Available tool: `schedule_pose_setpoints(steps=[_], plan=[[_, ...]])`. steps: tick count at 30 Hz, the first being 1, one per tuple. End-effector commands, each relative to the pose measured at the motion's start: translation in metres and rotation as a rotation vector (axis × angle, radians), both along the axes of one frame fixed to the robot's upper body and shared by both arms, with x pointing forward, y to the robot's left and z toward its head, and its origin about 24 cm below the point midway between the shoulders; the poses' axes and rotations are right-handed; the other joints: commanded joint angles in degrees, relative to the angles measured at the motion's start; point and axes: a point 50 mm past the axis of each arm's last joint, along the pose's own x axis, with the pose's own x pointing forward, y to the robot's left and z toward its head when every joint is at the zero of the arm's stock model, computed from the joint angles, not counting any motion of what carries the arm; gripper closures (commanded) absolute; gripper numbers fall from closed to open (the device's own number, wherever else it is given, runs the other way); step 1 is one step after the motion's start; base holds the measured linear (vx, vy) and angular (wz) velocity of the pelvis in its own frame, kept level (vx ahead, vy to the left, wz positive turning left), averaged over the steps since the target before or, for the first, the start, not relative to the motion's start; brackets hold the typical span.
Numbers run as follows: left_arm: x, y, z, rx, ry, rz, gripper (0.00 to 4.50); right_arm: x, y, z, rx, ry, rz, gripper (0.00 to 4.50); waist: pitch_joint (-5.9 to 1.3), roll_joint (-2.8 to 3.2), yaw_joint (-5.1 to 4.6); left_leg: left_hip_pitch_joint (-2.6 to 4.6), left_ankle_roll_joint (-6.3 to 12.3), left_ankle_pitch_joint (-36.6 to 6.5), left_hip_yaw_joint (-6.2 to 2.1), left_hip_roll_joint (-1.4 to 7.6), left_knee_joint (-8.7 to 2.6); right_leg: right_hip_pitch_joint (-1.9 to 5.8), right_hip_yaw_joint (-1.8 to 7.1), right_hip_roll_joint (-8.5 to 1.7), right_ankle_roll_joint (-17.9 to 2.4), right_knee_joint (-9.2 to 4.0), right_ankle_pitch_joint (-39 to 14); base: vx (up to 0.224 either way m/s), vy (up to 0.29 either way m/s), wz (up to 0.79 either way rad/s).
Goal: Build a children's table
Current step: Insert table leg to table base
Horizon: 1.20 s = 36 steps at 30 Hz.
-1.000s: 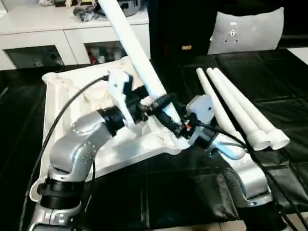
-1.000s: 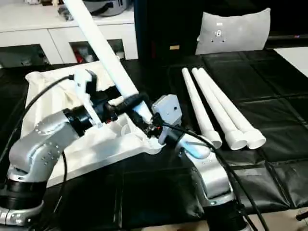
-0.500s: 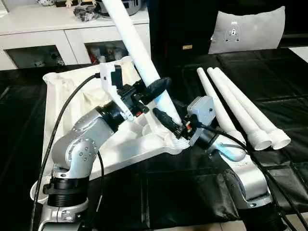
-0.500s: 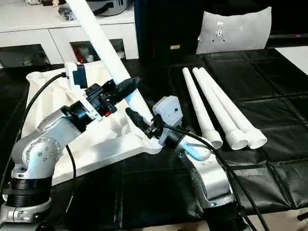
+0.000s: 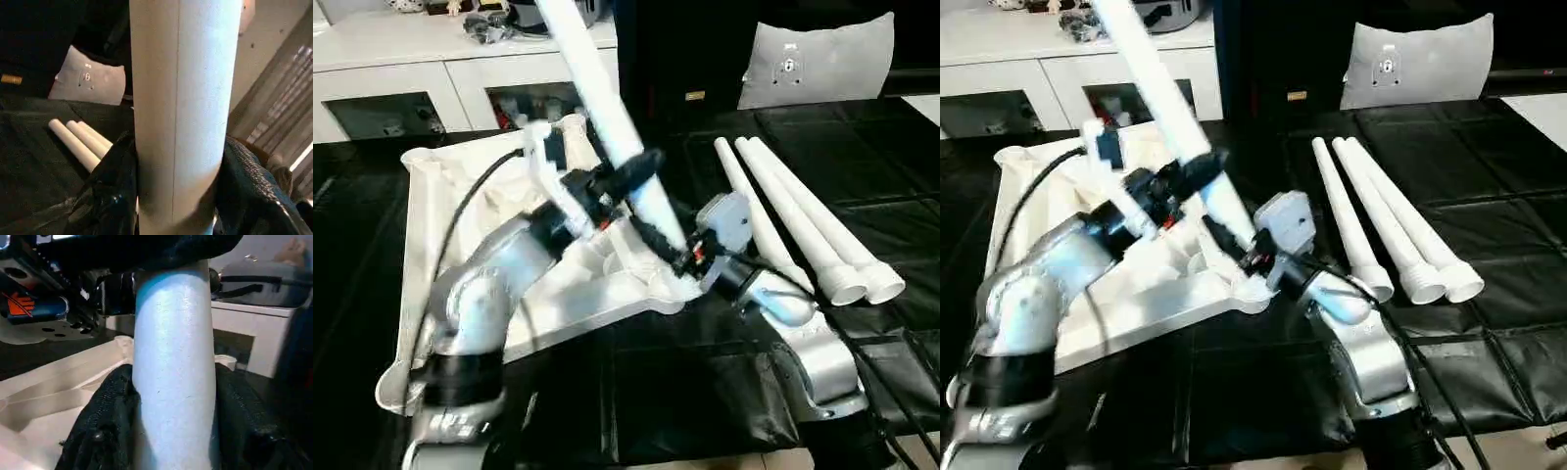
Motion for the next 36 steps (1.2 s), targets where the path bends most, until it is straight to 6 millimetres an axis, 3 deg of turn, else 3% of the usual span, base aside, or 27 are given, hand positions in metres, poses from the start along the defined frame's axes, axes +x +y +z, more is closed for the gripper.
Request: schedule_pose_setpoints(steps=[1,8,15,18,22,27,33,36], plan=[[0.012,0.017,0.004,0.01,0.03,0.14,2.69,0.001,0.003,0.003,0.008,0.006,0.01,2.65,-3.52,-0.4,-0.11,1.87,0.07,-12.6,-1.56,3.43,-4.11,1.6,1.87,-3.9,-12.2,-4.74,-1.1,0.0,0.0,0.0],[0.016,0.022,0.007,0.047,0.039,0.169,2.69,0.004,0.003,0.009,0.069,0.074,0.032,2.65,-3.75,-0.4,-0.08,1.83,1.22,-9.8,-1.58,3.61,-3.95,1.78,1.72,-3.93,-12.7,-4.46,2.5,0.0,0.0,0.0],[0.017,0.021,0.004,0.108,0.035,0.181,2.69,0.005,0.003,0.006,0.046,0.102,0.03,2.65,-3.63,-0.33,0.06,1.92,-0.05,-11.5,-1.63,3.67,-4.23,1.68,1.77,-3.99,-12.1,-4.64,-0.3,0.0,0.0,0.0],[0.018,0.022,0.003,0.148,0.023,0.189,2.69,0.006,0.003,0.006,0.052,0.118,0.027,1.95,-3.69,-0.45,0.09,1.85,0.09,-10.5,-1.57,3.64,-4.14,1.7,1.81,-4.05,-11.9,-4.61,0.5,0.0,0.0,0.0],[0.019,0.024,0.008,0.158,-0.006,0.185,2.69,0.005,0.0,0.011,0.127,0.178,0.056,1.72,-3.69,-0.62,-0.18,1.89,0.29,-10.6,-1.63,3.6,-4.19,1.78,1.82,-4.03,-11.1,-4.75,0.2,0.0,0.0,0.0],[0.019,0.024,0.011,0.166,-0.029,0.144,2.7,0.004,-0.01,0.02,0.199,0.253,0.116,1.26,-3.87,-0.37,0.28,2.02,0.6,-8.7,-1.63,3.73,-4.07,1.72,1.72,-4.0,-12.0,-4.42,2.1,0.0,0.0,0.0],[0.017,0.022,0.018,0.148,-0.048,0.002,2.7,0.008,-0.035,0.027,0.194,0.39,0.198,0.78,-3.9,-0.63,0.61,1.98,0.24,-7.1,-1.35,3.39,-3.74,1.88,1.68,-4.11,-12.5,-4.41,2.0,0.0,0.0,0.0],[0.016,0.02,0.029,0.078,-0.048,-0.075,2.7,0.007,-0.041,0.034,0.197,0.421,0.265,0.77,-3.97,-0.74,0.76,1.97,0.63,-6.3,-1.24,3.29,-3.46,2.01,1.65,-4.18,-13.4,-4.34,2.2,0.0,0.0,0.0]])
